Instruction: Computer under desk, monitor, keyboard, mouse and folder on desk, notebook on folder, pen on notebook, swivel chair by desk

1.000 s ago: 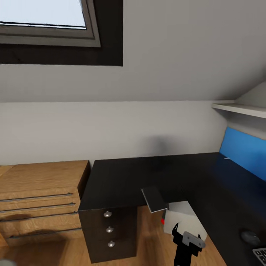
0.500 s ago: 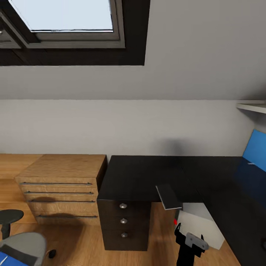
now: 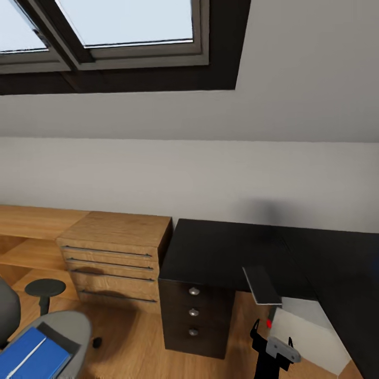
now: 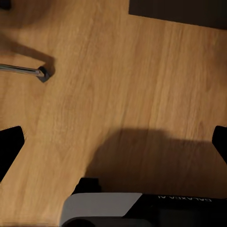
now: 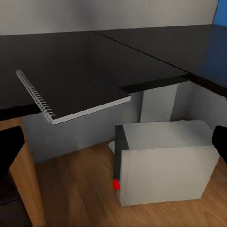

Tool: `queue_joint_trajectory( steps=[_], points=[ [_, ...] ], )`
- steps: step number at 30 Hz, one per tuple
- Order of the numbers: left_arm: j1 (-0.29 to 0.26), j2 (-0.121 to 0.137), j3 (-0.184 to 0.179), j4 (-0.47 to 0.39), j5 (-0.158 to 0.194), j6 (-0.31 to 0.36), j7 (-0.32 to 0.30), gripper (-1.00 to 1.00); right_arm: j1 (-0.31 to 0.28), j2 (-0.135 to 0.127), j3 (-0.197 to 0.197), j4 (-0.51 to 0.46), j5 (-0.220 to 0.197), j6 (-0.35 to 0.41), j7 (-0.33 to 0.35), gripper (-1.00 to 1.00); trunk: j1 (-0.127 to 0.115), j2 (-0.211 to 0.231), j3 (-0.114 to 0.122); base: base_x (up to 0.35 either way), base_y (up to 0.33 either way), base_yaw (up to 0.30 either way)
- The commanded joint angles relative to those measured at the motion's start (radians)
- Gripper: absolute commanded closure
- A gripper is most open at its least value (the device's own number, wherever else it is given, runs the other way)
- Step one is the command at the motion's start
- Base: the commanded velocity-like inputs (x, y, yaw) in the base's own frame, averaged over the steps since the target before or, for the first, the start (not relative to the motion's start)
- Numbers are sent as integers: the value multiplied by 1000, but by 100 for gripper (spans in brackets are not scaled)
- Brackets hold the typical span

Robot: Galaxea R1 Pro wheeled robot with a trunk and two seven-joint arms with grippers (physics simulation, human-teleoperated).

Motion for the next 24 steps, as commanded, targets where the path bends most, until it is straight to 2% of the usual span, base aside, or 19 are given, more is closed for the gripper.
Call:
queue_joint_trajectory(
  steps=[1, 9, 18, 24],
  points=[
    [-1, 1, -7, -2, 9, 5, 9, -100, 0, 0, 9, 0, -10, -5, -2, -100, 0, -1, -2, 0, 0, 268],
    [-1, 1, -7, -2, 7, 5, 9, -100, -1, 2, 10, 2, -8, -4, -1, -100, 0, -1, -8, 0, 0, 267],
    [-1, 1, -7, -2, 7, 5, 9, -100, 0, 17, 12, 7, -6, -3, 0, -100, 0, -1, -15, 0, 0, 259],
    [-1, 1, -7, -2, 7, 5, 9, -100, -1, 18, 12, 6, -9, 1, 19, -100, 0, -1, -16, 0, 0, 70]
  ],
)
